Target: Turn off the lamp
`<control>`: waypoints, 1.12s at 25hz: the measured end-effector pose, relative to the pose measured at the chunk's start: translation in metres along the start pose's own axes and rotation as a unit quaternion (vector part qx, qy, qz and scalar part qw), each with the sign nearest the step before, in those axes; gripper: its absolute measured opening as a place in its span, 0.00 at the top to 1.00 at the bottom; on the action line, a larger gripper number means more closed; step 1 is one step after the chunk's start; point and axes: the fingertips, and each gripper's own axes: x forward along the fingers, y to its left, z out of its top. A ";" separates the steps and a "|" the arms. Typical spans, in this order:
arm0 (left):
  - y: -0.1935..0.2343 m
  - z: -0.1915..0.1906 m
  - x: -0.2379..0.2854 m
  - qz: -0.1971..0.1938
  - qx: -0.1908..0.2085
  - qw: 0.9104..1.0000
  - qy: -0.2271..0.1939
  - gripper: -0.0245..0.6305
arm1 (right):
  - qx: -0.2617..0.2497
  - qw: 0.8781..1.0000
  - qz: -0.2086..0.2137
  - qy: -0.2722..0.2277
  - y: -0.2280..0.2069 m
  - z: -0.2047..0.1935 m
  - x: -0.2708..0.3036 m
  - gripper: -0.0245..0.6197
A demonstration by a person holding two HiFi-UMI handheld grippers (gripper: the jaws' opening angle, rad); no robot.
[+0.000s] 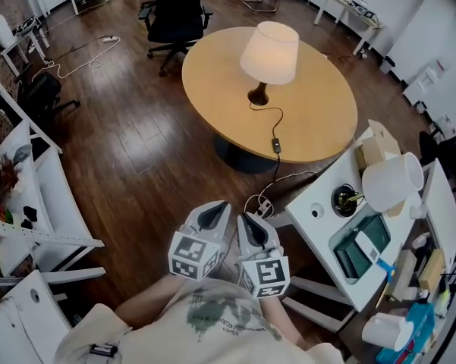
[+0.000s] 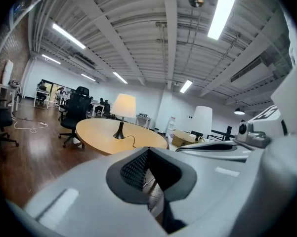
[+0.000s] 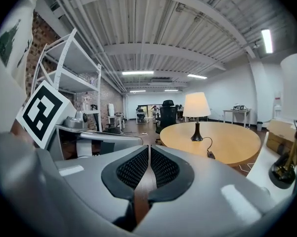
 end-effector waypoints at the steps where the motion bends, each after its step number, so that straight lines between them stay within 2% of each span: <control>1: 0.007 0.000 0.001 -0.003 0.002 1.000 0.002 0.96 | -0.007 1.000 -0.006 0.001 0.004 0.002 0.005 0.94; 7: 0.032 0.010 0.006 -0.014 -0.006 1.000 -0.004 0.96 | -0.006 1.000 -0.030 -0.005 0.005 0.008 0.032 0.95; 15: 0.050 0.008 0.032 -0.027 -0.003 0.999 0.017 0.96 | 0.024 0.998 -0.057 -0.015 -0.022 0.011 0.061 0.95; 22: 0.074 0.019 0.089 -0.036 0.004 0.999 0.026 0.96 | 0.040 0.997 -0.067 -0.029 -0.058 0.020 0.110 0.95; 28: 0.088 0.043 0.154 -0.052 0.027 0.998 0.033 0.96 | 0.046 0.995 -0.073 -0.041 -0.112 0.042 0.153 0.95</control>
